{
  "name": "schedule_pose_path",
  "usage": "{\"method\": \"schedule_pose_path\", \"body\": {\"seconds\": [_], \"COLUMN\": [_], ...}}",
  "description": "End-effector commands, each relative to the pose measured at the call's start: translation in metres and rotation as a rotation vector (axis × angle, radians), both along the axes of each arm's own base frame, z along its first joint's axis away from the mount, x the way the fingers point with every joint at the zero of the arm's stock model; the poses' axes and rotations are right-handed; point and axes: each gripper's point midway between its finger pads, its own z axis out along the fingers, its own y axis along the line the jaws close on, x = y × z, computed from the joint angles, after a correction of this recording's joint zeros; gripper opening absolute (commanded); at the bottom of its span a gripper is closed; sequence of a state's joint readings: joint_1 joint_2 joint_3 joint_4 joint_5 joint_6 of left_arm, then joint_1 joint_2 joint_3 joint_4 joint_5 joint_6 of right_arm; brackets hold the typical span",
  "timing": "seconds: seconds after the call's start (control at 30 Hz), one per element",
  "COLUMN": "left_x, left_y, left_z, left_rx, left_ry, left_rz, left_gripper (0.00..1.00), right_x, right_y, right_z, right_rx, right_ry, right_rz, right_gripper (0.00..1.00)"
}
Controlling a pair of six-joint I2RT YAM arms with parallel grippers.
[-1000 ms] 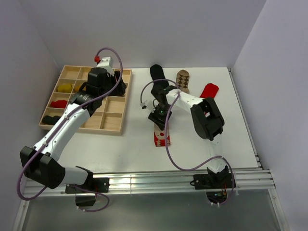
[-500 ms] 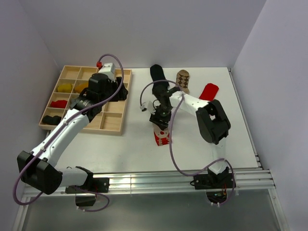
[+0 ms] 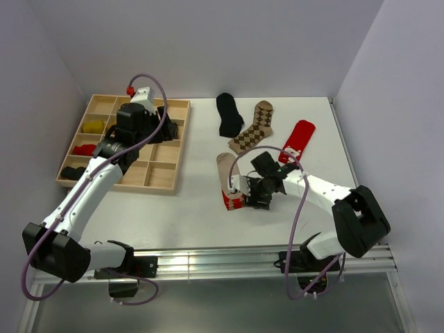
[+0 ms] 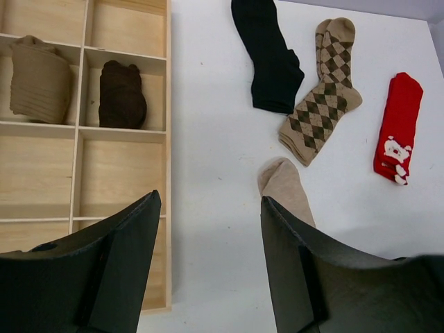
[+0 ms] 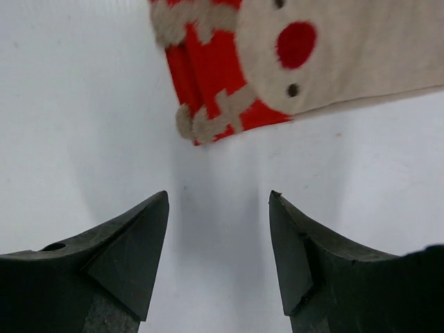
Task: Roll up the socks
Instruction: Roll the sock at the center of the board.
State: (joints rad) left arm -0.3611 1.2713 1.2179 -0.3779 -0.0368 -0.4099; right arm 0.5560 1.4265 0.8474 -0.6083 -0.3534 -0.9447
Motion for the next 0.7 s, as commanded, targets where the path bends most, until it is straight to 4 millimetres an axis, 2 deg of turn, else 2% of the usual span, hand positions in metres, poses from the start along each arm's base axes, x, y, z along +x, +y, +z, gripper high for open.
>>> {"method": "schedule_pose_path", "body": {"seconds": [0.0,0.2,0.3,0.67], "left_x": [0.000,-0.001,-0.001,-0.001], "left_y": [-0.002,-0.002,0.000,0.005], "left_z": [0.028,0.017,0.015,0.013], "left_rx": [-0.050,-0.065,-0.060,-0.028], "left_ry": [-0.080,-0.070,-0.069,-0.062], "left_rz": [-0.012,-0.002,0.010,0.017], "left_gripper": [0.65,0.64,0.64,0.64], "right_x": [0.018,0.015,0.021,-0.003], "right_y": [0.004,0.010,0.016,0.026], "right_z": [0.002,0.002,0.004,-0.018], "right_rx": [0.043,0.083,0.108,0.036], "right_ry": [-0.189,-0.235,-0.304,-0.296], "right_rz": [0.073,0.116,0.121,0.237], "right_gripper": [0.67,0.68,0.68,0.69]}}
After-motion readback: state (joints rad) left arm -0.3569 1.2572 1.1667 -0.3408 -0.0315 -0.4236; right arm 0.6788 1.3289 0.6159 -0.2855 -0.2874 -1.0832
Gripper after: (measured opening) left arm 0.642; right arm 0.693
